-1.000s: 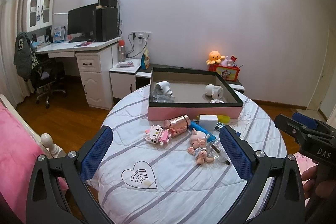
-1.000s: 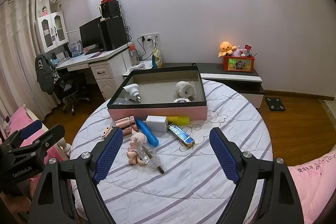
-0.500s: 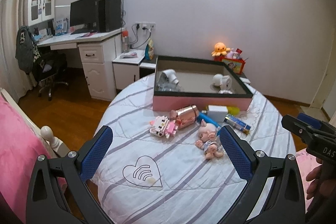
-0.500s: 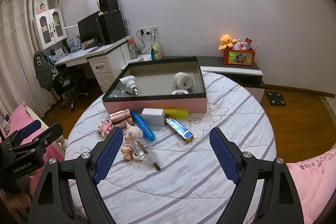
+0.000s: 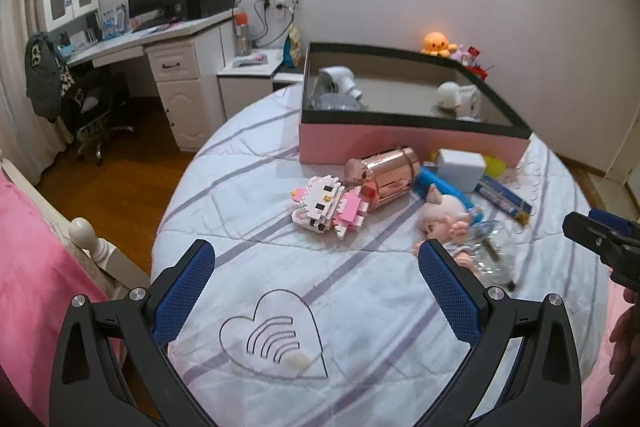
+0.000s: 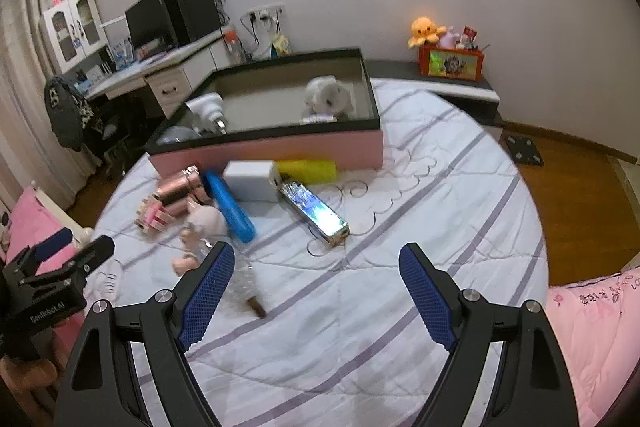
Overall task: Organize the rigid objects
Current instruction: 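Grasp Hello Kitty figure with left tool while right tool grasps clear bottle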
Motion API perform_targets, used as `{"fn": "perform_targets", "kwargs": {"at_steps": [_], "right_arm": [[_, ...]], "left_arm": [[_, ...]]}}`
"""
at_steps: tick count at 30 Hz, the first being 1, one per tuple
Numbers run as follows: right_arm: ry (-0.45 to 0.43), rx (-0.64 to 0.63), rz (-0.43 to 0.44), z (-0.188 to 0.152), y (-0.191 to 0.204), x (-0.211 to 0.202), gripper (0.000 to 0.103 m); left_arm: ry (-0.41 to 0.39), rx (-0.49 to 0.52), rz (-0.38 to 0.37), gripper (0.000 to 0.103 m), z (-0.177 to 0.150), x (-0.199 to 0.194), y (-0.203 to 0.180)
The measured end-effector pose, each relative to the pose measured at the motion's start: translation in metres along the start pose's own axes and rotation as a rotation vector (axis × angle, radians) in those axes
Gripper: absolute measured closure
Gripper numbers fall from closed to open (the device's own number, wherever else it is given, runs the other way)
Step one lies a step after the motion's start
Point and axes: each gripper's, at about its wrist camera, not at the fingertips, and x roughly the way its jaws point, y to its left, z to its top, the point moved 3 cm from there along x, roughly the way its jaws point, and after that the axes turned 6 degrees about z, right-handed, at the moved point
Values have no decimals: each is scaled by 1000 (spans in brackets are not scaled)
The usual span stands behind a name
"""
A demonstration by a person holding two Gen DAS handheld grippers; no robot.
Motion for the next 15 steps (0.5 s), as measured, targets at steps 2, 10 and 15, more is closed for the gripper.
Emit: {"fn": "perform_targets", "kwargs": {"at_steps": [2,10,15], "right_arm": [[25,-8,25,-2,2,8,17],[82,-122,186,-4,33,27,17],[134,-150,183,-7,41,50,27]], "left_arm": [[17,8,5,0,0,10,-1],[55,29,8,0,4,35,-4],[78,43,17,0,11,54,-5]]}}
